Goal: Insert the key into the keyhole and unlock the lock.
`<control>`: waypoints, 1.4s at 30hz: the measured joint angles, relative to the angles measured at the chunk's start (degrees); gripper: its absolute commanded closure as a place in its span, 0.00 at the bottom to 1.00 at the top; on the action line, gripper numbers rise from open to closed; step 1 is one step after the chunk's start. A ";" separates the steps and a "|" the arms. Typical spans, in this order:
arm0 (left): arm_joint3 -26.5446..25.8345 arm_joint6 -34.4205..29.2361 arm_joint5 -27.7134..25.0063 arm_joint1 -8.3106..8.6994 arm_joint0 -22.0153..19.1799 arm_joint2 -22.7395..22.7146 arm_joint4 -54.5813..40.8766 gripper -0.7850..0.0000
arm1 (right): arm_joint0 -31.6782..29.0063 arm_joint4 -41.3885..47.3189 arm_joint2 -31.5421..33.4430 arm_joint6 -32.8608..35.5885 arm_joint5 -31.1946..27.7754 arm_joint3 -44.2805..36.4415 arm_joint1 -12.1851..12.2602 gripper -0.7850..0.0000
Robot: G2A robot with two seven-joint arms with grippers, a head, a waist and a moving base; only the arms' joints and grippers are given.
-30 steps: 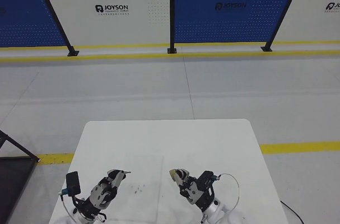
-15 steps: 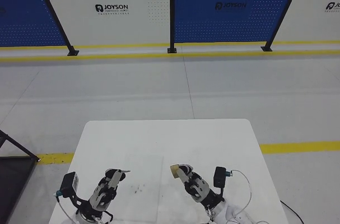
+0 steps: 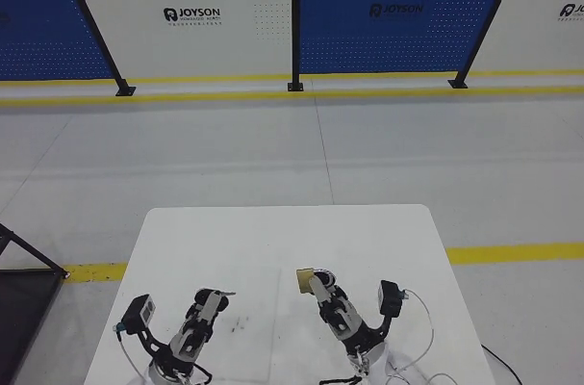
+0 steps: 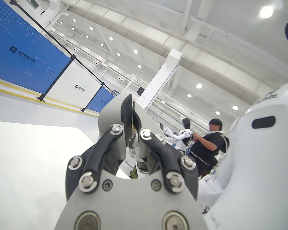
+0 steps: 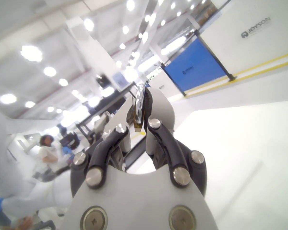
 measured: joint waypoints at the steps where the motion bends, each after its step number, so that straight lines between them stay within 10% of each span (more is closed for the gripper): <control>1: -0.04 -0.18 0.00 0.07 -0.19 1.10 -1.51 1.00 | -0.04 0.51 -0.57 -0.98 -1.12 0.08 -0.13 1.00; 12: -1.06 -3.44 0.00 1.32 -3.02 10.17 -13.13 1.00 | 1.01 1.53 -4.84 -6.85 -6.37 1.79 -1.54 1.00; 42: 5.22 11.04 0.00 -0.14 -9.12 19.01 0.28 1.00 | 3.11 -3.19 -9.13 -10.12 -4.41 4.71 -3.68 1.00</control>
